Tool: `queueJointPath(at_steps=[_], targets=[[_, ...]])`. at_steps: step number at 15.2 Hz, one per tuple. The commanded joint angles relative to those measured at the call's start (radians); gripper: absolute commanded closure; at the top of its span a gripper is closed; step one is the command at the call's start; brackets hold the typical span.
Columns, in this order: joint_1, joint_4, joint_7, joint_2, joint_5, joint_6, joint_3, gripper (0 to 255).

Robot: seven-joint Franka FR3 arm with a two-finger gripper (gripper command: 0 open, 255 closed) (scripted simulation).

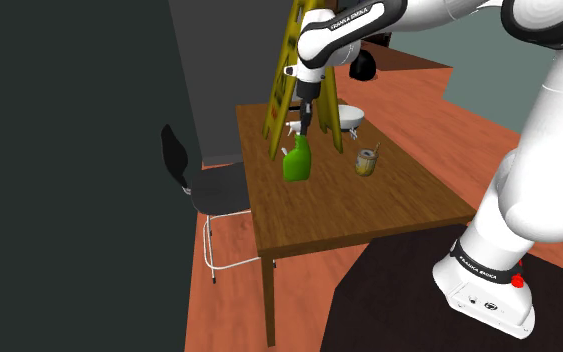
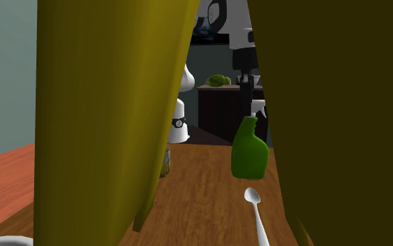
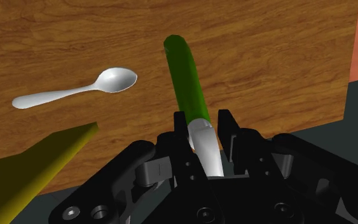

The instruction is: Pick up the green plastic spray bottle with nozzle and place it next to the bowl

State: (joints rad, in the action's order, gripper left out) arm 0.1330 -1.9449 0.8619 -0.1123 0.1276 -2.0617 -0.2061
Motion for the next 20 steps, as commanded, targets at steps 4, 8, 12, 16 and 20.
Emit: queueJointPath(at_steps=[4,8,12,16,20], targets=[[0.001,0.044,-0.01,0.018,-0.008,0.061,0.0,255],[0.001,0.083,-0.017,0.031,-0.013,0.112,-0.001,255],[0.001,0.126,-0.023,0.04,-0.017,0.163,-0.002,255],[0.001,0.173,-0.029,0.045,-0.02,0.215,-0.002,255],[0.0,0.224,-0.033,0.047,-0.022,0.268,-0.003,255]])
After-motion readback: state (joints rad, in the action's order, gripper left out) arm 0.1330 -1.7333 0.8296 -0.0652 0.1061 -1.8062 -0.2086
